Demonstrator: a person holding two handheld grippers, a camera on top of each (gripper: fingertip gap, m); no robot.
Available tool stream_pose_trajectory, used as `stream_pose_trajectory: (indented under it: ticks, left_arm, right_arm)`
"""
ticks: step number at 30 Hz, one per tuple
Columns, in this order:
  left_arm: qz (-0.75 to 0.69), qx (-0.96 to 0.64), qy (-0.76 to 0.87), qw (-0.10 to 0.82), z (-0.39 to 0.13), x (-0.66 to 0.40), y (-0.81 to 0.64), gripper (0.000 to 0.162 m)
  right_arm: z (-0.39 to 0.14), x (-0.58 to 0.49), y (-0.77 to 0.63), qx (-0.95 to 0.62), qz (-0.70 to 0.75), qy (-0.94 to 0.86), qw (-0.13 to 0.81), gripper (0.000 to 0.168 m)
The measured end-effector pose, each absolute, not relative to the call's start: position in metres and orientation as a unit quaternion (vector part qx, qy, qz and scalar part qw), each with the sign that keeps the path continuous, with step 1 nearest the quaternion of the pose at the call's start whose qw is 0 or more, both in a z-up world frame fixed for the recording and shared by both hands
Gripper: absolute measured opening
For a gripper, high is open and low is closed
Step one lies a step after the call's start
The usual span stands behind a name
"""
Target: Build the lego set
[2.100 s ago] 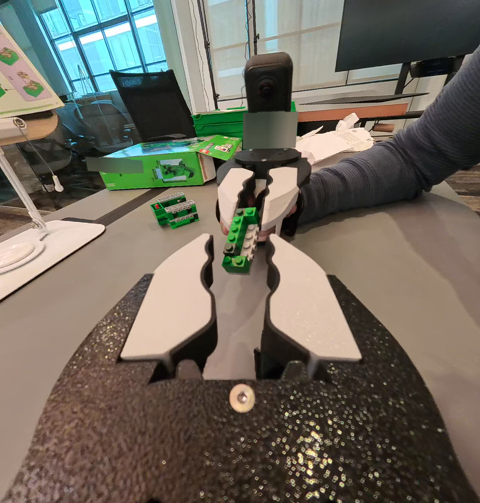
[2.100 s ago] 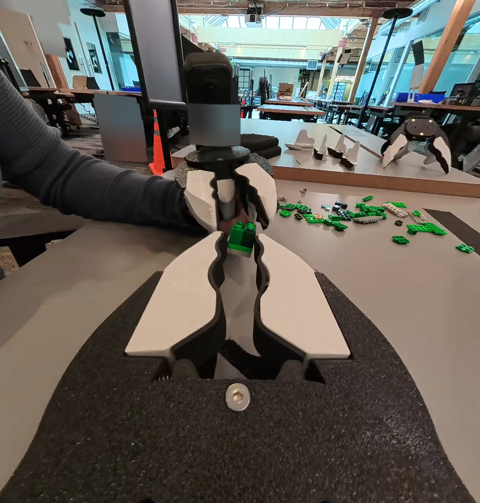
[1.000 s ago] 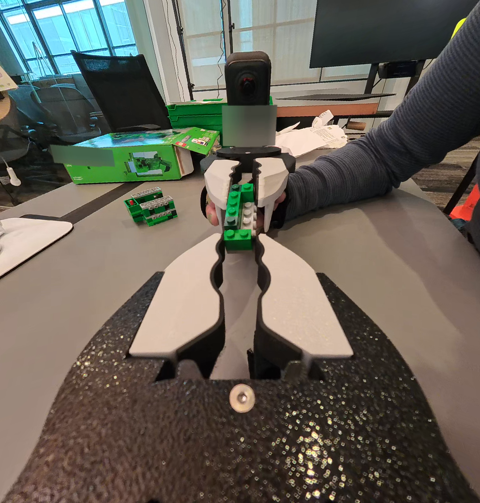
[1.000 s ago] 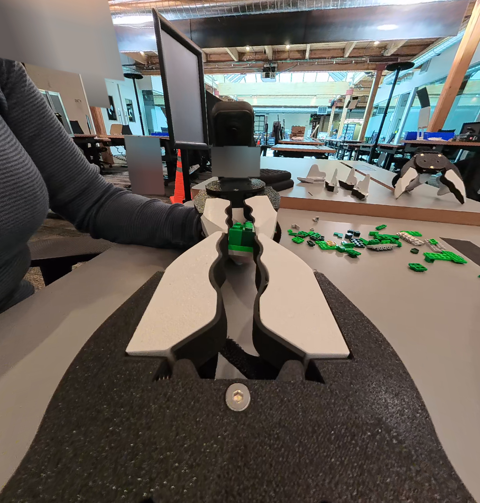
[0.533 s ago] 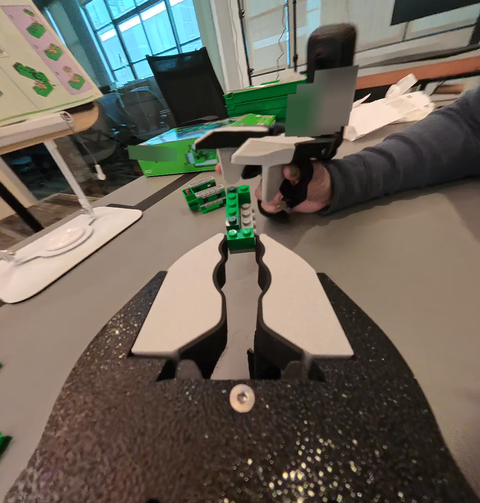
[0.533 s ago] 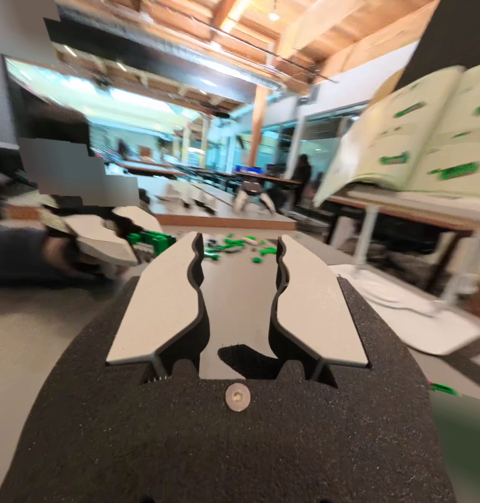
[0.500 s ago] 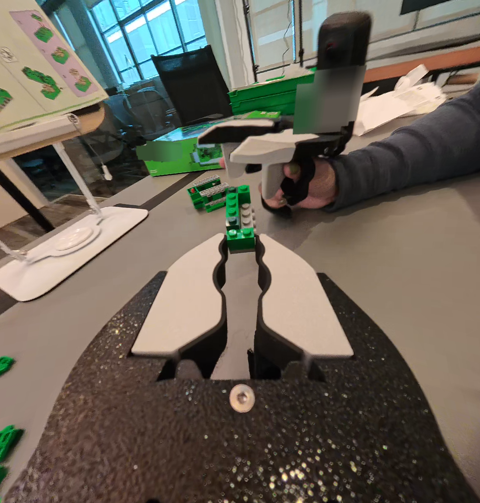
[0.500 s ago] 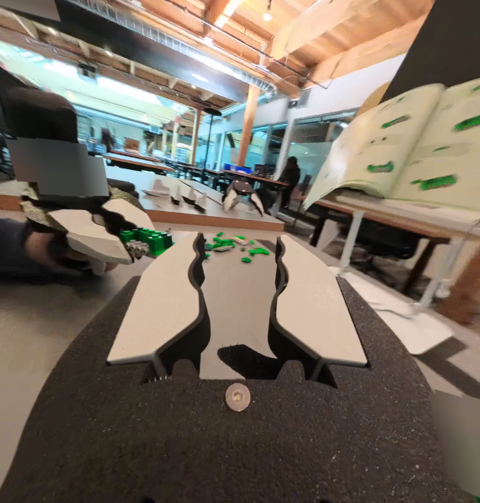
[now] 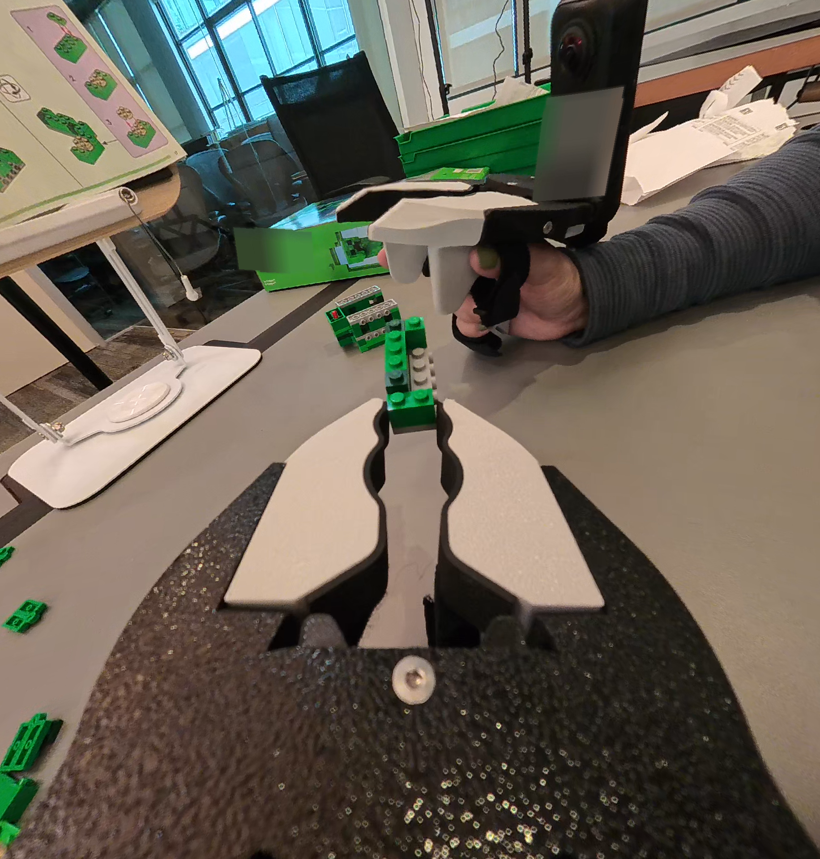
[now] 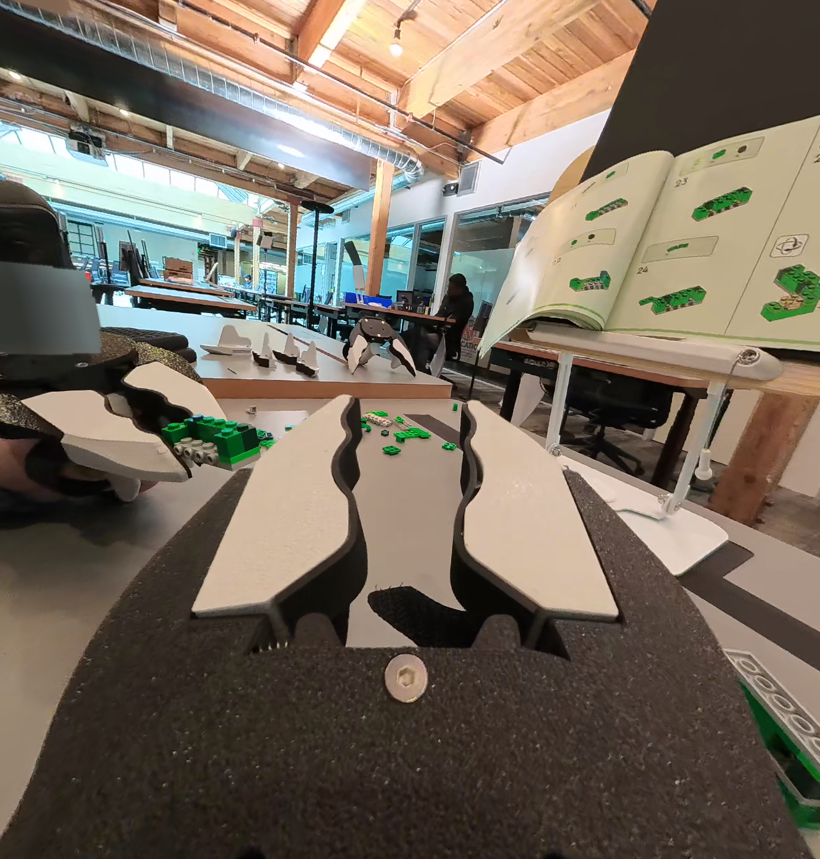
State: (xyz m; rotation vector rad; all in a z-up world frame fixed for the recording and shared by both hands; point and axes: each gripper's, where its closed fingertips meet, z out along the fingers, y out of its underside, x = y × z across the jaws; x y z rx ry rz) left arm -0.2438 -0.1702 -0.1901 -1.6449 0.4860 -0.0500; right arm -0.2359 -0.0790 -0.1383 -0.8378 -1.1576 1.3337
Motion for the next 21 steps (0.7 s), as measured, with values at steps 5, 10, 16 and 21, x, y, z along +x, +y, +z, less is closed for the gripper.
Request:
stream_pose_trajectory:
  ticks: [5, 10, 16, 21]
  left_arm:
    - [-0.021, -0.726, 0.215, 0.653, -0.1906, -0.2435, -0.17, 0.019]
    - [-0.021, -0.726, 0.214, 0.653, -0.1903, -0.2438, -0.1702, 0.019]
    - [-0.015, -0.73, 0.207, 0.651, -0.1911, -0.247, -0.1695, 0.019]
    - [-0.006, -0.737, 0.196, 0.647, -0.1925, -0.2531, -0.1691, 0.019]
  right_arm:
    - [-0.139, -0.2361, -0.0837, -0.344, 0.558, -0.502, 0.565, 0.037]
    - [-0.1399, -0.2368, -0.0856, -0.341, 0.555, -0.507, 0.564, 0.034]
    - [-0.1404, -0.2373, -0.0839, -0.346, 0.558, -0.505, 0.561, 0.033]
    - [-0.1402, -0.2371, -0.0839, -0.345, 0.559, -0.505, 0.561, 0.032]
